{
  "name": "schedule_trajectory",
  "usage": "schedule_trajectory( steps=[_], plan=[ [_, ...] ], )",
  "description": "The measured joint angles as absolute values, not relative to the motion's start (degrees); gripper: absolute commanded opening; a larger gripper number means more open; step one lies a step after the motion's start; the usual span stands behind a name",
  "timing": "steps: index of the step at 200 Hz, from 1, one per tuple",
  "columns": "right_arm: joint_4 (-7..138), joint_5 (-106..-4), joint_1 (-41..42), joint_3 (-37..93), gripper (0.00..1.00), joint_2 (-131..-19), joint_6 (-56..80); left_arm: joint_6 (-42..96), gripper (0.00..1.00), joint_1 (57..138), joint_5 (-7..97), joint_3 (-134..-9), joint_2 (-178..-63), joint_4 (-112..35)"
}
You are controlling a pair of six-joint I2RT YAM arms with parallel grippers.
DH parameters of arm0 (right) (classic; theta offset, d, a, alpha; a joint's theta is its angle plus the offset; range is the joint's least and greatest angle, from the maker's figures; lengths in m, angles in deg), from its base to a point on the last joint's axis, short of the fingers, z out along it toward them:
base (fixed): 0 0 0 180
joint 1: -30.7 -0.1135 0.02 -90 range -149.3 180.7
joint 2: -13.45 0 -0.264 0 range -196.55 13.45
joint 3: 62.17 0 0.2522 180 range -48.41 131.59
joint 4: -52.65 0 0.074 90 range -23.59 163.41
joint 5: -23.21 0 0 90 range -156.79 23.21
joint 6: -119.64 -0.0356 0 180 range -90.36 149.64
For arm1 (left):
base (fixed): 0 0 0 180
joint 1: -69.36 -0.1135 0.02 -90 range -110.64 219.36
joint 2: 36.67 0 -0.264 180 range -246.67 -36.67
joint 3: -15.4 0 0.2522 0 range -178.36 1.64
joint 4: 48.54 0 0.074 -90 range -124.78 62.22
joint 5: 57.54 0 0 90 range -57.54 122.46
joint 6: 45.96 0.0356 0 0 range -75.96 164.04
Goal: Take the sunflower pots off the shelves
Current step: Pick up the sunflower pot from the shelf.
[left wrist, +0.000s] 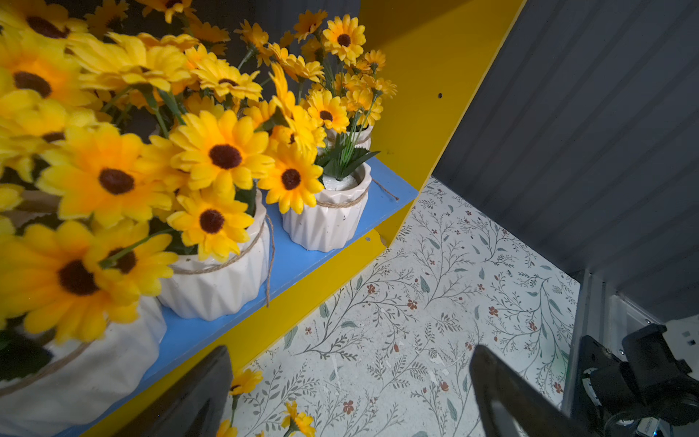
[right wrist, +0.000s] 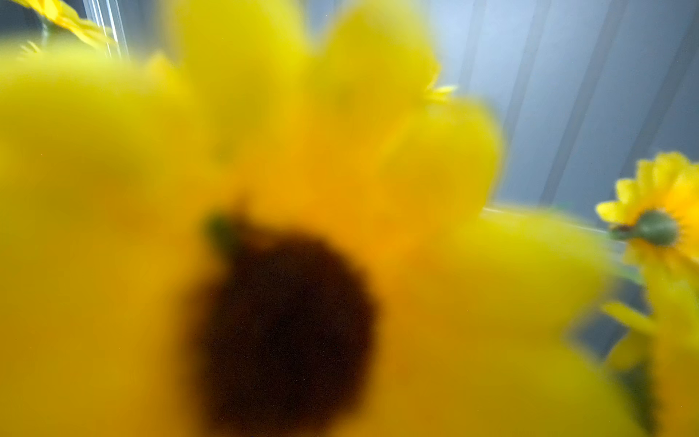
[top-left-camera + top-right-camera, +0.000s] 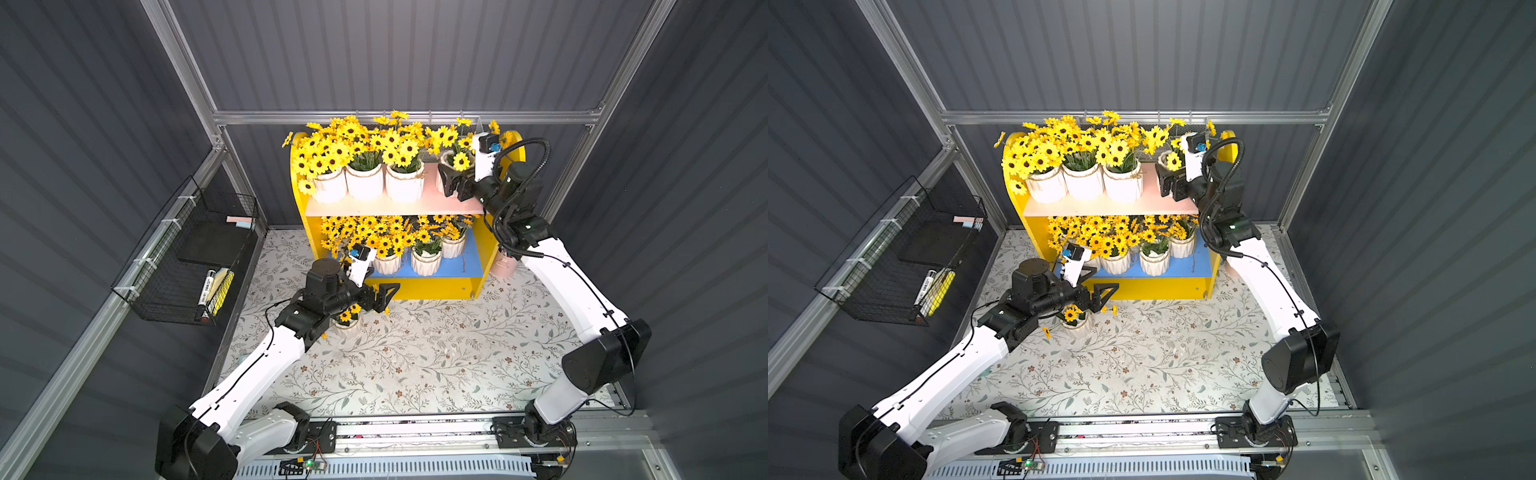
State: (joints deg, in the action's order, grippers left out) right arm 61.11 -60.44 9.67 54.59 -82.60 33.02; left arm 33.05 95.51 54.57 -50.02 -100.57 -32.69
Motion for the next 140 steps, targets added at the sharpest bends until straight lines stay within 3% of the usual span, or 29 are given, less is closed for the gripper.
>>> schedule_trajectory(
  steps=[85,107,123,140],
  plan=[
    [63.23,-59.87,9.67,56.27,0.96,-85.6,32.64,33.05,0.99,95.51,55.22,-50.0,-100.57,-32.69],
    [63.23,-59.8,9.67,56.27,0.75,-85.64,32.47,33.08,1.0,95.51,55.22,-50.0,-100.57,-32.69],
    [63.1,-59.45,9.67,56.25,0.49,-85.62,32.58,33.05,0.99,95.51,55.2,-50.0,-100.57,-32.69],
    [62.53,-59.3,9.67,55.62,0.13,-85.33,32.64,33.05,0.99,95.51,55.18,-49.98,-100.46,-32.67]
  ],
)
